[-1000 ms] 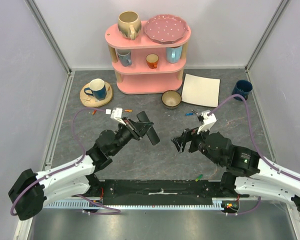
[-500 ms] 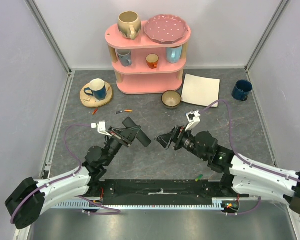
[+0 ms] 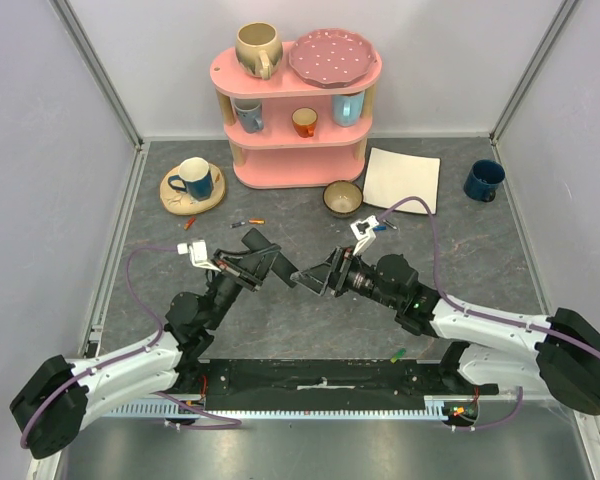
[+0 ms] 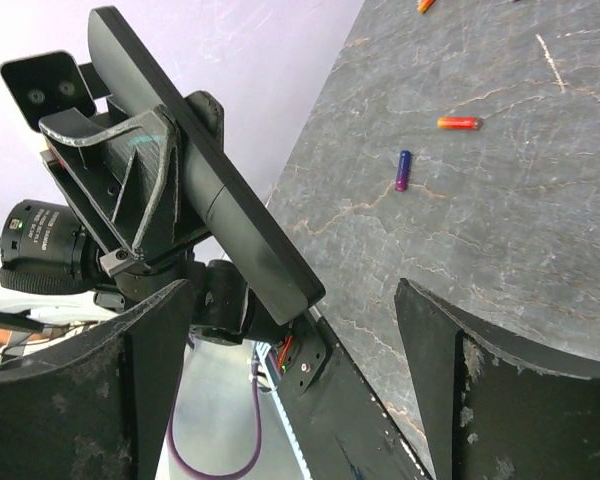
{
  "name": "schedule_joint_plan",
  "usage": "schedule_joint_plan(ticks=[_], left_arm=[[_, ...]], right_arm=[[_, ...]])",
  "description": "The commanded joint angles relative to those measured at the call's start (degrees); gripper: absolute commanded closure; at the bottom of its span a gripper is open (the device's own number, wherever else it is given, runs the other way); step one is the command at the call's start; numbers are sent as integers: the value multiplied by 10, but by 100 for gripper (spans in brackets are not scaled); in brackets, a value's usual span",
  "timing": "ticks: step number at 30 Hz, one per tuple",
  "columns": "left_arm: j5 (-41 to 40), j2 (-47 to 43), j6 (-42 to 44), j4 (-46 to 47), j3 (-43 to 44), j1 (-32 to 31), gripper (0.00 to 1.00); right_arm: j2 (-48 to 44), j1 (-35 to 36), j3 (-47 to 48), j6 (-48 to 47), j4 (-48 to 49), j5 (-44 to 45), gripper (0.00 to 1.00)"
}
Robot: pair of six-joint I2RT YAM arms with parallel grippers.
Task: Load the batteries into the remote control
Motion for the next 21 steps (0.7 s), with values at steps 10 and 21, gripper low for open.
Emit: schedule_joint_plan(ticks=[10, 21], left_arm=[[6, 4, 21, 22, 21, 2, 98], [11, 5, 18, 21, 21, 1, 98]], right_arm=[[31, -9, 19, -7, 88, -41, 13], [64, -10, 38, 8, 95, -46, 19]])
